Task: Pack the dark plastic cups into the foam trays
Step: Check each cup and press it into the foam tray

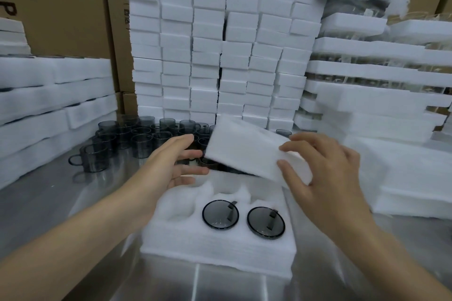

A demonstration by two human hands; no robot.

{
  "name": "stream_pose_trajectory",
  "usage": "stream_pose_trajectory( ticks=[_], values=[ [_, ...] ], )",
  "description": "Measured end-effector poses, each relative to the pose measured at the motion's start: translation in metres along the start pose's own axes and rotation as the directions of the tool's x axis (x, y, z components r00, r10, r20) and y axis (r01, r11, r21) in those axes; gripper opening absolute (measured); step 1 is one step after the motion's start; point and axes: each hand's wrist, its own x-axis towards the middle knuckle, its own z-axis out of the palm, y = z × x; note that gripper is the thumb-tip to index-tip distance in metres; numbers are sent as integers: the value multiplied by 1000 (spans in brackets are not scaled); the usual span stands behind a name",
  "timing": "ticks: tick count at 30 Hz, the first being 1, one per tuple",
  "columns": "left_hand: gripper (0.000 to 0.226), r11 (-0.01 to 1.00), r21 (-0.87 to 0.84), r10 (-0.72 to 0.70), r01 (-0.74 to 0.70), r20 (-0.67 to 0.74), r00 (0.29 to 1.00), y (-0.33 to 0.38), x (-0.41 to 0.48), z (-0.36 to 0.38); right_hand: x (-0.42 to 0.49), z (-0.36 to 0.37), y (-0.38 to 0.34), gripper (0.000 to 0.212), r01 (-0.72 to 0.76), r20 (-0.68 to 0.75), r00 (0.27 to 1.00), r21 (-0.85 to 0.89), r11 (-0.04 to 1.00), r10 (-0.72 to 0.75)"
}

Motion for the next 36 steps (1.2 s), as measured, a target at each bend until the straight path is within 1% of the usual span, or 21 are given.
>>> stream_pose_trajectory(
  ticks=[3, 5, 8, 9, 11, 12, 15, 16, 18, 19, 20, 21, 23, 25, 27, 29, 31, 32, 33, 34, 36],
  values=[
    [32, 1000, 19, -1, 1, -14, 1000, 2, -3, 2, 8, -3, 20, 9, -112, -16, 994, -10, 994, 112],
    [30, 999, 46, -2, 2, -11, 1000, 3, -4, 3, 9, -3, 31, 6, -168, 44, 985, 22, 986, 167],
    [31, 998, 68, -7, 7, -1, 1000, 4, -5, 5, 5, -2, 39, 47, -229, 267, 945, 135, 964, 187],
    [32, 997, 81, -8, 7, 3, 1000, 4, -6, 4, 3, -1, 40, 56, -225, 339, 925, 132, 965, 169],
    [34, 995, 102, -4, 3, 9, 1000, 3, -6, 3, -1, 2, 43, 62, -165, 431, 893, 54, 985, 126],
    [35, 994, 106, 0, -1, 9, 1000, 2, -6, 2, -1, 2, 44, 60, -131, 434, 895, 29, 991, 105],
    [35, 995, 103, 5, -6, 10, 1000, 1, -5, 1, 4, -3, 43, 45, -94, 282, 956, 38, 995, 80],
    [35, 995, 102, 4, -5, 13, 1000, 1, -5, 1, 7, -7, 42, 42, -76, 197, 978, 48, 996, 65],
    [35, 995, 102, 3, -5, 18, 1000, 1, -4, 1, 16, -17, 41, 31, 11, -41, 999, 42, 999, -9],
    [35, 995, 102, 4, -6, 19, 1000, 1, -4, 1, 20, -23, 42, 26, 64, -182, 981, 10, 998, -61],
    [36, 995, 103, 5, -7, 20, 1000, 0, -4, 1, 24, -29, 47, 22, 100, -305, 946, -49, 994, -111],
    [36, 994, 106, 7, -9, 20, 1000, 0, -4, 1, 28, -35, 57, 20, 108, -394, 908, -109, 988, -143],
    [36, 994, 110, 11, -13, 23, 1000, 1, -5, 1, 35, -46, 88, 23, 42, -485, 866, -167, 985, -120],
    [37, 994, 107, 10, -12, 21, 1000, 1, -5, 2, 37, -54, 125, 27, -88, -510, 860, -180, 980, -16],
    [37, 995, 102, 6, -8, 21, 1000, 2, -6, 3, 31, -58, 155, 29, -237, -518, 846, -157, 959, 125],
    [37, 995, 97, 4, -6, 24, 1000, 2, -6, 4, 16, -60, 188, 30, -371, -549, 796, -109, 922, 255],
    [37, 995, 102, 3, -6, 25, 1000, 2, -6, 4, -1, -54, 214, 29, -428, -438, 836, -142, 893, 331],
    [37, 994, 106, 4, -6, 26, 1000, 2, -6, 4, -8, -51, 225, 30, -429, -392, 855, -165, 888, 340],
    [37, 994, 110, 4, -7, 28, 1000, 2, -6, 4, -13, -51, 226, 31, -426, -344, 868, -145, 893, 359],
    [36, 994, 113, 5, -9, 30, 1000, 2, -6, 4, -17, -49, 219, 31, -461, -295, 860, -99, 882, 417],
    [35, 993, 115, 11, -15, 35, 999, 2, -6, 3, -17, -48, 182, 33, -532, -288, 822, -80, 843, 491]
  ],
)
